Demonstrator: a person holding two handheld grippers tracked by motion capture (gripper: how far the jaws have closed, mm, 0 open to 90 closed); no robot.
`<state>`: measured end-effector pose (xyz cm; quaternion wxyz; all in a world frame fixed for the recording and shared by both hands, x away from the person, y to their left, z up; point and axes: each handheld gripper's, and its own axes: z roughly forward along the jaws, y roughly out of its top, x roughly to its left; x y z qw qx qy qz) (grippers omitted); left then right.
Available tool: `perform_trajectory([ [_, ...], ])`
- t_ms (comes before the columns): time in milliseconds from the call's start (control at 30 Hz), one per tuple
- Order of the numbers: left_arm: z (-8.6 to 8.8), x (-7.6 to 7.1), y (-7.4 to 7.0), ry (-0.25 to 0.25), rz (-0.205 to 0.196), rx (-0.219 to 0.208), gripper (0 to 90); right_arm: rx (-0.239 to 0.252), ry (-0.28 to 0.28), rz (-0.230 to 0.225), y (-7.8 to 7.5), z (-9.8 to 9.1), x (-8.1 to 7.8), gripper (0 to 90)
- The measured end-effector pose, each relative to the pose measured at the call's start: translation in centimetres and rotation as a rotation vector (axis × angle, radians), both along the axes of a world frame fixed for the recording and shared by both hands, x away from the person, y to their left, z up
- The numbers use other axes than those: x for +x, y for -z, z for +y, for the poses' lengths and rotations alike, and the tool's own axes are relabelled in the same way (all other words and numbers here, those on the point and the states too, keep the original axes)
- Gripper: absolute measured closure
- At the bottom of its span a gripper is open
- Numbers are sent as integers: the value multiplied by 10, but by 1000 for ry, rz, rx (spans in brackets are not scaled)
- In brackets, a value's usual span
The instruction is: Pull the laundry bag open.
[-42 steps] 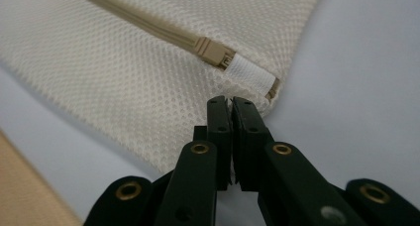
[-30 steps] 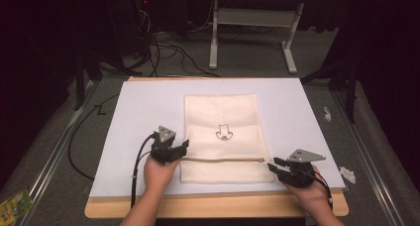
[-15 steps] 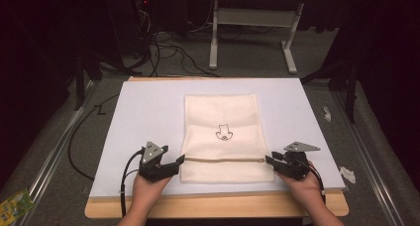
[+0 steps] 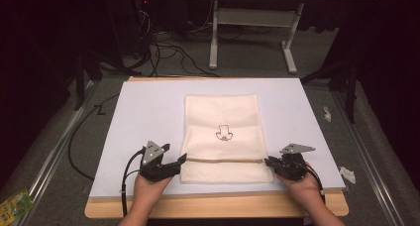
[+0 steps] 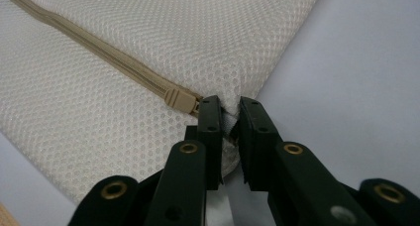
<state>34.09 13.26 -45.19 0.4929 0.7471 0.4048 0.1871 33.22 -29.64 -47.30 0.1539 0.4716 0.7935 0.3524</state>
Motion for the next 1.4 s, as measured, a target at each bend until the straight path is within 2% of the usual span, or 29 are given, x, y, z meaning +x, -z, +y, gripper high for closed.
perform_trajectory([
  [167,0,-3,-1,11,-5,25,273,-15,-10,-37,-4,1,-2,841],
  [333,-3,-4,-1,26,5,25,280,-3,-38,-81,-12,0,-9,843],
  [433,-14,-6,-2,69,12,54,286,0,-48,-115,-18,0,-12,846],
  [533,-23,-8,-2,87,21,50,305,4,-51,-127,-20,0,-13,847],
  [567,-36,-9,-1,121,32,36,310,12,-53,-131,-21,0,-14,847],
  [667,-56,-11,-2,166,38,20,333,15,-63,-137,-22,-2,-16,846],
  [700,-63,-11,-2,185,44,23,342,16,-67,-140,-23,-2,-17,847],
  [733,-63,-11,-2,185,44,23,344,16,-67,-140,-23,-2,-17,847],
  [767,-77,-11,-2,210,46,27,347,24,-65,-143,-25,-2,-18,847],
  [833,-89,-11,-1,236,50,37,354,25,-71,-150,-26,-3,-19,847],
  [900,-103,-11,1,251,49,39,370,27,-73,-154,-26,-3,-18,847],
  [933,-103,-11,1,251,49,39,377,31,-71,-153,-26,-3,-18,847],
  [967,-119,-9,4,270,59,24,385,33,-70,-156,-26,-3,-17,847],
  [1033,-137,-8,7,288,58,19,415,35,-72,-158,-27,-3,-17,847],
  [1067,-137,-8,7,288,58,19,430,35,-72,-158,-27,-3,-17,847],
  [1100,-155,-7,7,306,57,12,441,41,-67,-157,-27,-3,-18,847],
  [1133,-155,-7,7,306,57,12,458,41,-67,-157,-27,-3,-18,847],
  [1167,-171,-6,8,332,63,-8,482,44,-64,-157,-28,-3,-18,848],
  [1200,-179,-5,9,339,68,-7,489,45,-64,-159,-28,-3,-18,847],
  [1300,-198,-1,12,353,88,10,540,49,-66,-164,-28,-4,-18,847],
  [1400,-209,2,14,356,112,-15,577,50,-74,-168,-29,-4,-19,847],
])
